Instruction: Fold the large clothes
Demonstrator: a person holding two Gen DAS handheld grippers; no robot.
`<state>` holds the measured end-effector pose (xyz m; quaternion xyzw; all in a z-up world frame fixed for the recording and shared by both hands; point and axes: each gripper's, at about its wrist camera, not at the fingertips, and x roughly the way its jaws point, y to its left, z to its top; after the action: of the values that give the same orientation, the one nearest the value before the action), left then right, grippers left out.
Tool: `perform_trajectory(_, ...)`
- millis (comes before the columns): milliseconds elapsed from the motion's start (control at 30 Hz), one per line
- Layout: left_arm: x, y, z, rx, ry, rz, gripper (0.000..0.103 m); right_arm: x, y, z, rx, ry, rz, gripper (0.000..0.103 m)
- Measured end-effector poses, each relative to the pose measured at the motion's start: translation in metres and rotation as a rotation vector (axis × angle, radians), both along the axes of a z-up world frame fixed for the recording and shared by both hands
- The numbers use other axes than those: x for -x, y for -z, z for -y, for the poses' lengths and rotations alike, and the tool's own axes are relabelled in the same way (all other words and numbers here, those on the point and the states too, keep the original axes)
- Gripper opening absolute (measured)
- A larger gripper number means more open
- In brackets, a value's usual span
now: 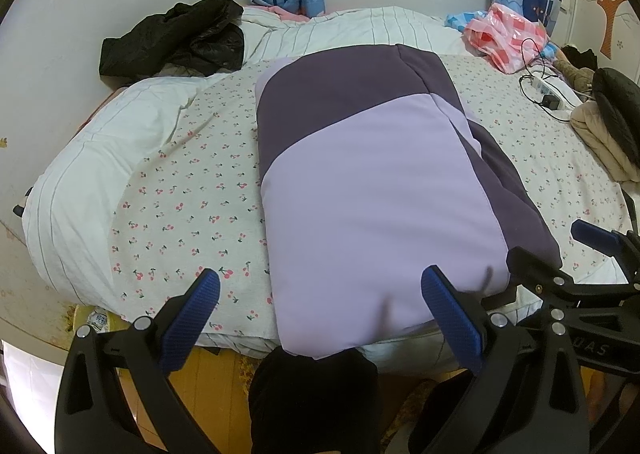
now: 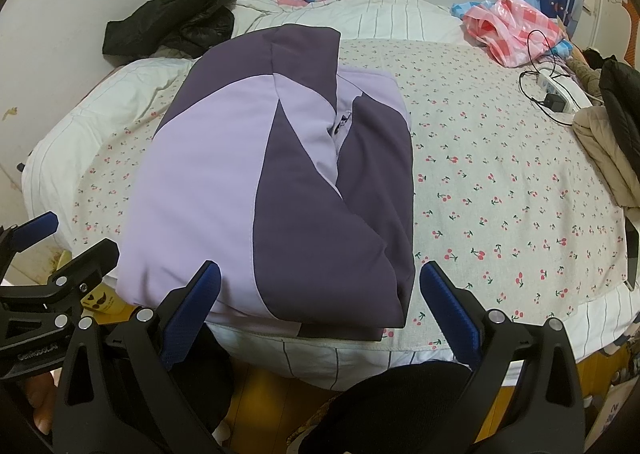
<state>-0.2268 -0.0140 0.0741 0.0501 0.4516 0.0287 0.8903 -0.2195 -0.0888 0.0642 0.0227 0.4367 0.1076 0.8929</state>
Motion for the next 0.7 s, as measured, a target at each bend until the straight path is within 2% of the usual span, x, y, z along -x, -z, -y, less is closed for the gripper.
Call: perform_trajectory(700, 0.0014, 0.0021, 0.0013, 0.019, -0.004, -0.008, 0.096, -0.0018, 0.0033, 0.0006, 0.005, 0.005, 0.001, 0.096)
